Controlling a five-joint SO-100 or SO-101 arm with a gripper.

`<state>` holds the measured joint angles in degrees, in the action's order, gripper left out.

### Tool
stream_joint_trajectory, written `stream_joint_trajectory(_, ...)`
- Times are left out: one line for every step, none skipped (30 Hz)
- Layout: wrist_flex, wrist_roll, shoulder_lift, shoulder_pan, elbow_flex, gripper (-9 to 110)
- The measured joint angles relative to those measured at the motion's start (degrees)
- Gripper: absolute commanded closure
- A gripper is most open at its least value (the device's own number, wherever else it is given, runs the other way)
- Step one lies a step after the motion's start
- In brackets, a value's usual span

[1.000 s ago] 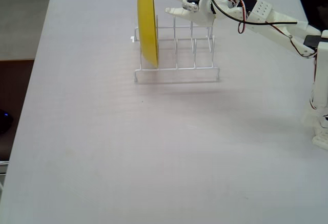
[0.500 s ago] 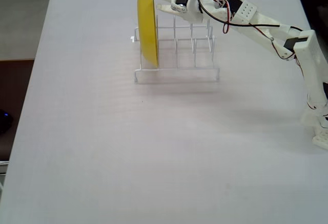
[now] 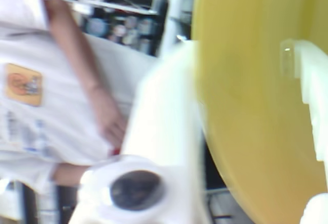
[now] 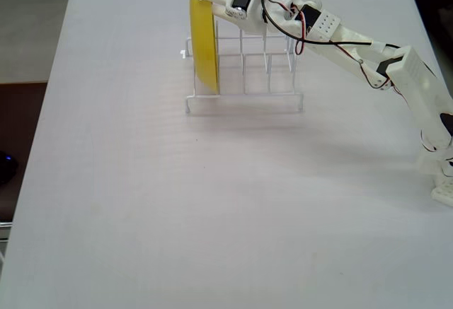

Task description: Would you please take all the plates for me?

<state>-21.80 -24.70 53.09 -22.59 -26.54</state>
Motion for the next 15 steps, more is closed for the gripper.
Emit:
stream_joint_trajectory(0.09, 0.09, 0.00, 0.00, 0.62, 102)
stream_joint_trajectory(-0.09, -0.44, 0.00, 0.00, 1.32, 102)
stream_joint_trajectory(-0.79, -0.53, -0.09, 0.00, 2.29, 102)
stream_joint_trajectory(-1.67, -0.97, -0.09, -0.35, 3.34, 102)
stream_joint_trajectory(-2.72, -1.49, -0.09, -0.53, 4.66, 102)
stream_joint_trajectory(-3.69, -1.58, -0.18, -0.88, 5.89, 102)
stream_joint_trajectory(-4.48, -2.37, -0.18, -1.23, 7.29, 102)
stream_joint_trajectory(-4.92, -3.52, -0.18, -1.67, 8.35, 102)
stream_joint_trajectory(-5.10, -4.75, -0.18, -2.02, 9.05, 102)
stream_joint_trajectory(-5.45, -5.98, -0.09, -2.37, 9.67, 102)
stream_joint_trajectory(-5.89, -7.29, 0.18, -2.72, 10.20, 102)
stream_joint_trajectory(-6.42, -8.44, 0.88, -2.99, 10.37, 102)
stream_joint_trajectory(-7.12, -9.58, 1.67, -3.16, 10.37, 102)
stream_joint_trajectory(-7.91, -10.55, 2.55, -3.34, 10.37, 102)
stream_joint_trajectory(-8.79, -11.43, 3.87, -3.34, 10.37, 102)
